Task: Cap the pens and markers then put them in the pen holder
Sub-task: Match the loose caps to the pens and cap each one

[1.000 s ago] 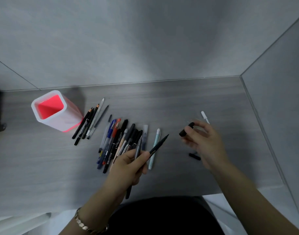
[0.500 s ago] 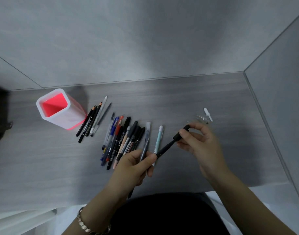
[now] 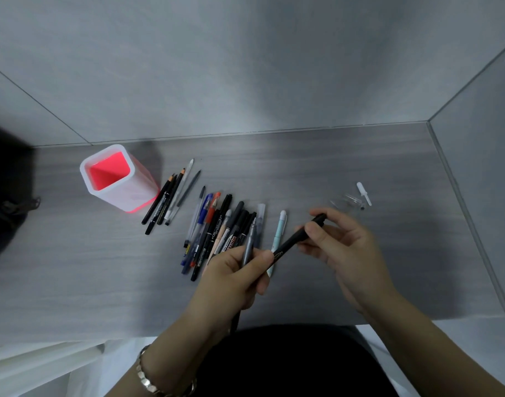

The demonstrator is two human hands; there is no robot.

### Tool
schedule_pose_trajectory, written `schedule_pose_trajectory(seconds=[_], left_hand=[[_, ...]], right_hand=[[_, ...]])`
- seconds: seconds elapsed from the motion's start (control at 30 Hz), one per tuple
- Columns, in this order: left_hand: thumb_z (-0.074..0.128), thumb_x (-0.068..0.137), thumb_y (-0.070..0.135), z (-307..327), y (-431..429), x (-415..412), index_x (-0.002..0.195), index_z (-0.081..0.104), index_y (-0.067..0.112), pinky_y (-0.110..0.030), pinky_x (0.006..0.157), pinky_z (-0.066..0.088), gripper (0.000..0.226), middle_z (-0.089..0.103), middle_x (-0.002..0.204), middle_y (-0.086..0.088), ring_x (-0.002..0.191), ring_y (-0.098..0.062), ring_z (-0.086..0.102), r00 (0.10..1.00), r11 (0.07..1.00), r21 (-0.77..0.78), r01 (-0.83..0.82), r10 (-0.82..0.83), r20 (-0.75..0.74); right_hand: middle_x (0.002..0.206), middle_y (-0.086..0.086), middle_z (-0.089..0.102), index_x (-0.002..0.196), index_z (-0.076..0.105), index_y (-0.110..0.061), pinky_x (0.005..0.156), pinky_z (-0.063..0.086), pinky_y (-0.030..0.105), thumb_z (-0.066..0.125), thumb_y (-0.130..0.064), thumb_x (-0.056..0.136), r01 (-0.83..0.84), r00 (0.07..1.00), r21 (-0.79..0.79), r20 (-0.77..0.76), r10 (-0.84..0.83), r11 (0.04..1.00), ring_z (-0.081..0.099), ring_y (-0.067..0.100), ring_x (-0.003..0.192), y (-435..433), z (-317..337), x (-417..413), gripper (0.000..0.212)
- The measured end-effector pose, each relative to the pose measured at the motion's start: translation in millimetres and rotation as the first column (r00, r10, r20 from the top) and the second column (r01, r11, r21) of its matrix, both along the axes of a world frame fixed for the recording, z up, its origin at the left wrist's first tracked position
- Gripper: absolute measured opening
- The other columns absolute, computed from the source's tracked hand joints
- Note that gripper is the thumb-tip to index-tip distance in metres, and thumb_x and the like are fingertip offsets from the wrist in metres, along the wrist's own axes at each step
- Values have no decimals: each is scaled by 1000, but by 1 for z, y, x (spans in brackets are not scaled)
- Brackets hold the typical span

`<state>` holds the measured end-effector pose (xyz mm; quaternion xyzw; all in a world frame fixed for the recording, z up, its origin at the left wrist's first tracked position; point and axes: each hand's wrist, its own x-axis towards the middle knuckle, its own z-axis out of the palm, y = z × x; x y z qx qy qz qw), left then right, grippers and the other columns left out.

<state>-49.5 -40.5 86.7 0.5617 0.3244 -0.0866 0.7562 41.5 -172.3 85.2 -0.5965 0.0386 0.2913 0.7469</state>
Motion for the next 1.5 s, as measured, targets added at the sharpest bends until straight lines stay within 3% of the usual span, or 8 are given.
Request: schedule_pose_trajectory(seconds=[0.23,0.37,0.57,0.8,0.9,1.13,1.27,1.5], left_hand=[[56,85,14,-1,5,-2,72,60,8,-14,37,31,15,53,44,0,34,-7,33,995,978,193,77,-87,43],[56,86,12,-12,9,-1,75,62,5,-12,41,35,14,56,43,2,36,-4,36,991,941,317,122,-132,11],[54,89,16,-28,12,-2,79,60,8,-14,34,32,14,56,44,1,32,-5,33,980,968,226,111,-69,-185],[52,90,14,-28,8,-2,81,59,6,-14,31,29,14,55,46,0,30,-5,32,973,988,138,64,-31,-230],[52,89,14,-26,6,-4,82,60,7,-15,31,27,12,55,45,-1,30,-6,30,975,993,110,49,-24,-222],[55,77,23,-9,5,-3,75,59,12,-18,36,23,12,54,45,-2,33,-8,29,1000,1000,19,21,-21,-21],[53,70,30,-3,3,-3,74,59,14,-17,35,25,17,54,45,-3,33,-7,30,997,1000,24,1,-2,71],[52,82,21,-5,5,-5,75,59,14,-18,36,24,12,54,45,-1,33,-7,30,999,998,55,-15,13,38]], right_hand=[[56,1,69,77,64,-13,57,57,19,58,3,80,-27,1000,-53,1,27,998,66,9,56,4,0,5,18],[65,1,66,81,60,-15,55,55,15,56,-2,85,184,982,-200,84,-171,962,65,10,57,-17,-17,31,15],[64,2,47,76,54,-8,53,36,27,45,-1,86,-112,946,-824,82,314,555,49,18,61,-71,-81,56,15],[98,12,61,91,65,-9,78,47,35,67,-17,79,-136,810,-950,56,583,280,58,29,88,-83,-103,36,14],[97,10,61,89,66,-10,79,47,35,66,-18,81,-109,807,-935,114,580,336,58,27,88,-77,-97,33,12],[68,-11,70,86,63,-30,52,41,7,61,-3,82,-134,915,-326,321,243,936,55,-4,52,-40,-19,15,28],[82,-12,73,88,68,-35,40,30,13,68,-44,72,-248,924,-38,291,248,968,32,-1,39,-31,-5,7,19],[52,-6,51,92,61,-12,37,26,12,49,-8,90,-24,988,-153,147,47,988,28,1,35,-20,-8,4,13]])
